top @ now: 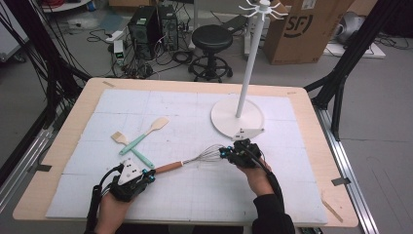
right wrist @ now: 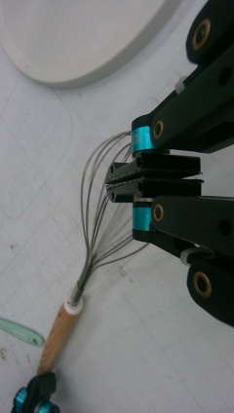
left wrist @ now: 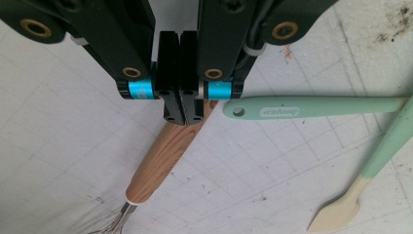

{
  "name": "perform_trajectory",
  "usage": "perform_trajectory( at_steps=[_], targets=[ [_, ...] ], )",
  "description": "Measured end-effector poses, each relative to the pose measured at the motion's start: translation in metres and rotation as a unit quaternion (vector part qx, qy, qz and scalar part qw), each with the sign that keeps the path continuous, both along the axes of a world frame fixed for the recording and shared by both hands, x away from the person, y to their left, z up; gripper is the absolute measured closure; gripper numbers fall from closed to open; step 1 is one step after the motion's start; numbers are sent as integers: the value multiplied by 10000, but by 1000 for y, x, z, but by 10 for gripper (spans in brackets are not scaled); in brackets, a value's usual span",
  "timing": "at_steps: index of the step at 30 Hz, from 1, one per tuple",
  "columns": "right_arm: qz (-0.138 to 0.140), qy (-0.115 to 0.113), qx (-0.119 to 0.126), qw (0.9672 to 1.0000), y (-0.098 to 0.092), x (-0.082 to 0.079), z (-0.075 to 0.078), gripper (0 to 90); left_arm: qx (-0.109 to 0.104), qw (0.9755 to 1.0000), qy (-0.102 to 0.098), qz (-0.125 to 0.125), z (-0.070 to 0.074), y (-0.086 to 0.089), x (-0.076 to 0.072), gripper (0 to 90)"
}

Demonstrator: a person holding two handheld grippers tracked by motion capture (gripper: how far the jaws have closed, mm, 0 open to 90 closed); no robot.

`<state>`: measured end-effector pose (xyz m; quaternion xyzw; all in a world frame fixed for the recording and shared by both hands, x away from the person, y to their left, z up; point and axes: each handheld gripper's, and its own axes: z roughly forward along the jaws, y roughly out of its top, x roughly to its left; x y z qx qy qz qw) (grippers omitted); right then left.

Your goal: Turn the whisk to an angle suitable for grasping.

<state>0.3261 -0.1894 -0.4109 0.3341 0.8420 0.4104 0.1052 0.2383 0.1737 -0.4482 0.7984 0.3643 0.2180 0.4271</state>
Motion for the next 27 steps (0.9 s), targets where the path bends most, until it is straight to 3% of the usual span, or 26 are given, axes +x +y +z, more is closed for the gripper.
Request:
perform_trajectory(
  at_steps=[5, 7, 8, 11, 15, 18, 21, 27],
  targets=[
    [73, -29, 255, 9996, -7, -19, -6, 887, -11, 10000, -22, -15, 0, 2, -2, 890],
    [26, -216, 554, 9982, -14, -24, 1, 888, -61, 10000, -41, 8, 0, 5, -4, 890],
    [26, -216, 554, 9982, -14, -24, 1, 888, -97, 9999, -49, 21, 0, 7, -4, 890],
    [-298, -379, 572, 9972, -22, -14, 8, 888, -160, 9998, -48, 93, 0, 12, -4, 890],
    [-759, -466, 471, 9949, -26, 5, 4, 887, -193, 9996, -72, 201, 1, 18, -3, 890],
    [-945, -304, 428, 9941, -26, 22, -5, 882, -268, 9990, -58, 343, 1, 27, -1, 889],
    [-929, -144, 379, 9949, -22, 31, -10, 880, -284, 9988, -27, 394, 1, 33, 0, 890],
    [-570, 111, 226, 9981, -10, 33, -16, 887, -228, 9987, 124, 435, 0, 32, 3, 890]
  ],
)
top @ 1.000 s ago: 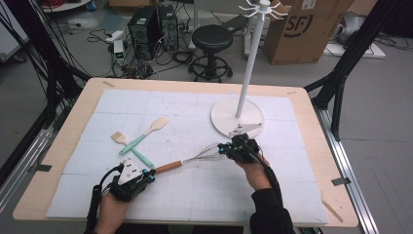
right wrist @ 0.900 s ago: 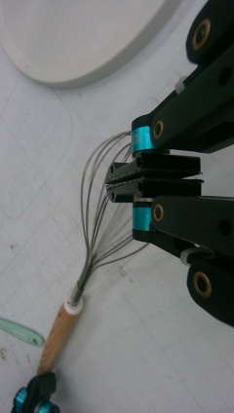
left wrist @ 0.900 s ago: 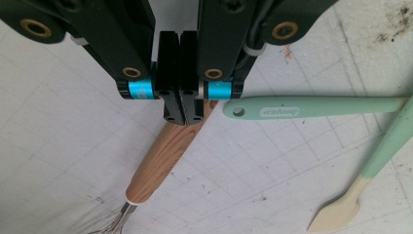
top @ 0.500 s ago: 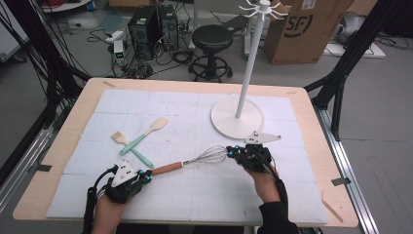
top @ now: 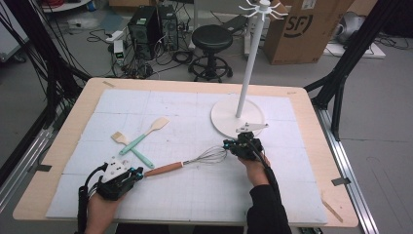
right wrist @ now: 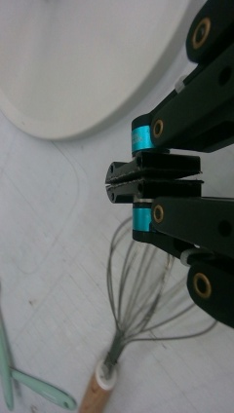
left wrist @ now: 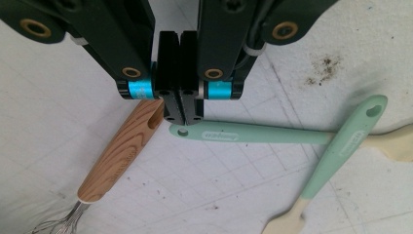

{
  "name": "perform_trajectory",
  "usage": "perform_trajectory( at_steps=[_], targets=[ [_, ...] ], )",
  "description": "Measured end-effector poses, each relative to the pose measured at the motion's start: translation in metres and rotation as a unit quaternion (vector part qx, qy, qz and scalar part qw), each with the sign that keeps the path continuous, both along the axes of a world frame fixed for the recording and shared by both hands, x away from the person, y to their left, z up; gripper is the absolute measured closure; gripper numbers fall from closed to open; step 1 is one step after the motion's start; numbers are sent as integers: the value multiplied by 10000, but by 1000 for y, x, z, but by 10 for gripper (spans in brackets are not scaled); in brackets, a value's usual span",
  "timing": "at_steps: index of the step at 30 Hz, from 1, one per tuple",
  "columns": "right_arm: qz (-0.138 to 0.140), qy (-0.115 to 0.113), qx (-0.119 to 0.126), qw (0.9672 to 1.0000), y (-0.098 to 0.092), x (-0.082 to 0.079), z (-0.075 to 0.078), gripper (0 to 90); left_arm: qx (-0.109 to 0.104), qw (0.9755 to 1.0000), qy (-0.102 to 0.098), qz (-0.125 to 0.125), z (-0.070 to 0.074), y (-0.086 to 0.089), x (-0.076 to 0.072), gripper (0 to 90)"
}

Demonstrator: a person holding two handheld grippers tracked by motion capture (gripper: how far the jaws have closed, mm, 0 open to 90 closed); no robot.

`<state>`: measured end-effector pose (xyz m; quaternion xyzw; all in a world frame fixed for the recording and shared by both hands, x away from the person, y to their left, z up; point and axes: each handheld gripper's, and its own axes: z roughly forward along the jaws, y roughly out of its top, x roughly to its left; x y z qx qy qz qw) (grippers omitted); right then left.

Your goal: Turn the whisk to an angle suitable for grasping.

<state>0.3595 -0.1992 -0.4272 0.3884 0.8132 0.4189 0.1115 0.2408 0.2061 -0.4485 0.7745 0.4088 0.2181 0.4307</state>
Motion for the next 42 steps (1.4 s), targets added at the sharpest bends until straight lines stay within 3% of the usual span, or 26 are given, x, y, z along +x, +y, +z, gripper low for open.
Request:
perform_trajectory(
  at_steps=[5, 13, 19, 22, 24, 26, 29, 34, 42],
  targets=[
    [148, 45, 38, 9999, -2, -8, 5, 892, 69, 10000, 49, -9, 0, -1, 1, 890],
    [331, -61, 64, 9994, -4, -24, 6, 891, 167, 9998, 106, -25, -1, -2, 2, 890],
    [95, -210, 69, 9997, -13, -30, 7, 891, 70, 9999, 107, 75, 0, 4, 0, 890],
    [-35, -171, 9, 9998, -17, -32, 4, 891, 44, 9998, 154, 155, -1, 10, 0, 890],
    [-59, -145, -76, 9998, -16, -31, 1, 891, 56, 9997, 215, 97, -1, 10, 0, 890],
    [-96, -156, -104, 9998, -14, -28, -1, 890, 113, 9991, 399, -65, -2, 4, 3, 890],
    [-130, -121, -84, 9998, -12, -24, -4, 890, 171, 9987, 467, -106, -1, -1, 5, 890],
    [-80, -17, -45, 10000, -11, -25, -6, 891, 224, 9988, 427, -63, -1, -4, 4, 891],
    [-46, -31, 43, 10000, -17, -39, -8, 892, 256, 9989, 382, -9, -1, -6, 5, 895]
  ],
)
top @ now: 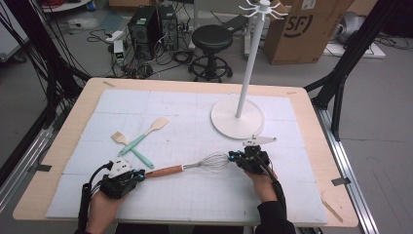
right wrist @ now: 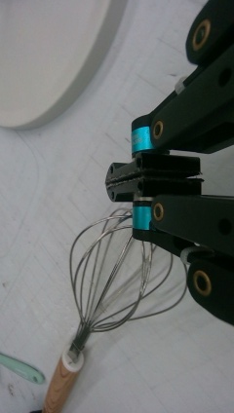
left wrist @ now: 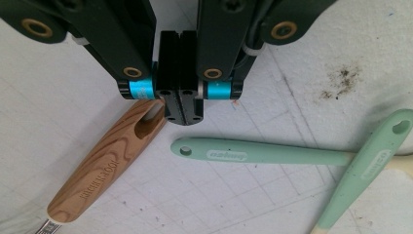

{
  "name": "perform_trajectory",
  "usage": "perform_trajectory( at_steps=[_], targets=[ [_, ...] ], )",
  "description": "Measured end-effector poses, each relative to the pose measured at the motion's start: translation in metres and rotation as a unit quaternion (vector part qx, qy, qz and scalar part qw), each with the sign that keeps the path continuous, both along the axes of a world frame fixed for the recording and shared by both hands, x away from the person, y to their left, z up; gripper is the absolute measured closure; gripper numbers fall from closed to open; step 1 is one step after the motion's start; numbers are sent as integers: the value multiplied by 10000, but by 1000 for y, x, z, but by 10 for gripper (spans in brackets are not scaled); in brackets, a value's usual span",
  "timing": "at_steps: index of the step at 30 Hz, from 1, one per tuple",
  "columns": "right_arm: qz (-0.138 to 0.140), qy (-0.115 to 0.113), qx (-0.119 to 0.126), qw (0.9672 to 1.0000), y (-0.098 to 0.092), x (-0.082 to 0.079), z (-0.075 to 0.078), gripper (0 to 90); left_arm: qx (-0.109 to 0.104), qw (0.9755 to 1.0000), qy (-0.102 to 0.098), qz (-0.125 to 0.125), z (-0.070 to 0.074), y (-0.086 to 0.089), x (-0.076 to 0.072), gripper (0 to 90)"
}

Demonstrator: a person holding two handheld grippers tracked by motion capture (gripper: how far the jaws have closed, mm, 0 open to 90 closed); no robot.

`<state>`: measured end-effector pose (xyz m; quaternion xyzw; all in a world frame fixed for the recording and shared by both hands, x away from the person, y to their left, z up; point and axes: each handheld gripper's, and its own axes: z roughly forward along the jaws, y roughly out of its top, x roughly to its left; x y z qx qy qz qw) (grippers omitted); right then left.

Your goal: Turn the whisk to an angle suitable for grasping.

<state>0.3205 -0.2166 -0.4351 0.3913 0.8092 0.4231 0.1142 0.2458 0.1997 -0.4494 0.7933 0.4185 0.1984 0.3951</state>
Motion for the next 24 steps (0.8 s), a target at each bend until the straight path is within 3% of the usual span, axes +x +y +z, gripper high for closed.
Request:
perform_trajectory(
  at_steps=[2, 3, 6, 11, 18, 24],
  targets=[
    [1, -74, 53, 10000, -1, -6, 1, 892, -43, 10000, 17, -40, 0, 0, 1, 895],
    [114, -39, 207, 9997, -2, -8, 0, 893, -15, 10000, -7, -39, -1, -2, 1, 895],
    [130, -244, 67, 9996, 1, -19, 3, 893, -27, 10000, 8, -14, -1, -2, 2, 896],
    [210, -273, 88, 9994, -5, -34, 3, 893, 12, 10000, 0, -53, 0, -4, 3, 895],
    [126, -365, -4, 9993, -16, -55, 4, 893, 110, 9998, -47, -146, 0, -20, 7, 895],
    [94, -506, -26, 9987, -22, -74, 6, 892, 176, 9992, -99, -342, 1, -44, 12, 895]
  ],
)
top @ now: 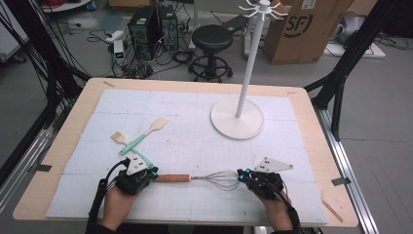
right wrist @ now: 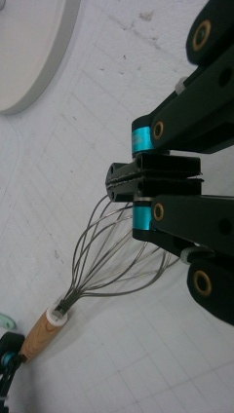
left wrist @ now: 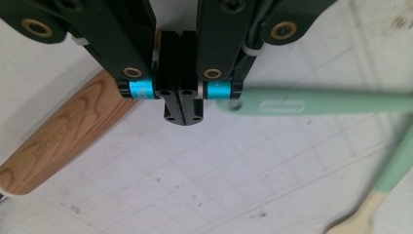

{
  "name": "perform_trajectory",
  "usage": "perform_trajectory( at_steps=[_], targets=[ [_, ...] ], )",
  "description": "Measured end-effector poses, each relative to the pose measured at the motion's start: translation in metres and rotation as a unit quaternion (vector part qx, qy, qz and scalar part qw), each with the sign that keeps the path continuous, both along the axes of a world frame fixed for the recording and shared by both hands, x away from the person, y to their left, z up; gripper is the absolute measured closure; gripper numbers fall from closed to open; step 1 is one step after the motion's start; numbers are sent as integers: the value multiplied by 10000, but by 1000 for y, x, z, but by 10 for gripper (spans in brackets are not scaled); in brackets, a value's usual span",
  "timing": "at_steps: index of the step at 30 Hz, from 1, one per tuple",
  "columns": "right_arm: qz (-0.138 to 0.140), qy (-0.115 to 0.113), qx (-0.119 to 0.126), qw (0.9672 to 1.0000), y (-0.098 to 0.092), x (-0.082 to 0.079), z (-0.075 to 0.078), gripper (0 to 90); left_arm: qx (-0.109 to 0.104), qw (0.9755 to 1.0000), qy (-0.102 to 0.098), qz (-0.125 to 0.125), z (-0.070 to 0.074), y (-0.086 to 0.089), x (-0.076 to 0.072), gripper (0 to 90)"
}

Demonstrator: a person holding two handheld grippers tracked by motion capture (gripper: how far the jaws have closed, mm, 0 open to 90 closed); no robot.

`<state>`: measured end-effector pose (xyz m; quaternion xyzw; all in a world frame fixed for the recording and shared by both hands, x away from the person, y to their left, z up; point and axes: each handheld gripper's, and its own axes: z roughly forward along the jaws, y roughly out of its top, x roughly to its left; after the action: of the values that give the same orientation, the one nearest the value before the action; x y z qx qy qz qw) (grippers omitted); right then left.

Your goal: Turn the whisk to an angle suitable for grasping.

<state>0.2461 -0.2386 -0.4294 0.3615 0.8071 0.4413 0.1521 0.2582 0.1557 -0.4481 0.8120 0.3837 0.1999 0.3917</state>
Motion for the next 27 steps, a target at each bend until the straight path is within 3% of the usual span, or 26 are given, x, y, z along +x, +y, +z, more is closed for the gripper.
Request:
perform_trajectory(
  at_steps=[5, 11, 15, 20, 23, 27],
  targets=[
    [-45, -2, 83, 10000, -7, -11, 0, 893, -8, 10000, -74, -20, 0, -11, 3, 895],
    [-149, -78, 210, 9996, -17, -16, 0, 893, 110, 9996, -204, 154, 3, -2, 2, 896],
    [-326, -125, 278, 9990, -22, -6, 0, 892, -40, 9994, -219, 273, 2, 13, -4, 895],
    [-350, -77, 244, 9991, -12, 11, -3, 892, -265, 9992, -128, 277, -1, 30, -14, 895],
    [-315, 40, 189, 9993, -1, 25, -7, 893, -238, 9993, -39, 292, 0, 35, -18, 895],
    [-254, 103, 265, 9993, 5, 32, -11, 893, -222, 9995, 149, 175, -2, 37, -16, 894]
  ],
)
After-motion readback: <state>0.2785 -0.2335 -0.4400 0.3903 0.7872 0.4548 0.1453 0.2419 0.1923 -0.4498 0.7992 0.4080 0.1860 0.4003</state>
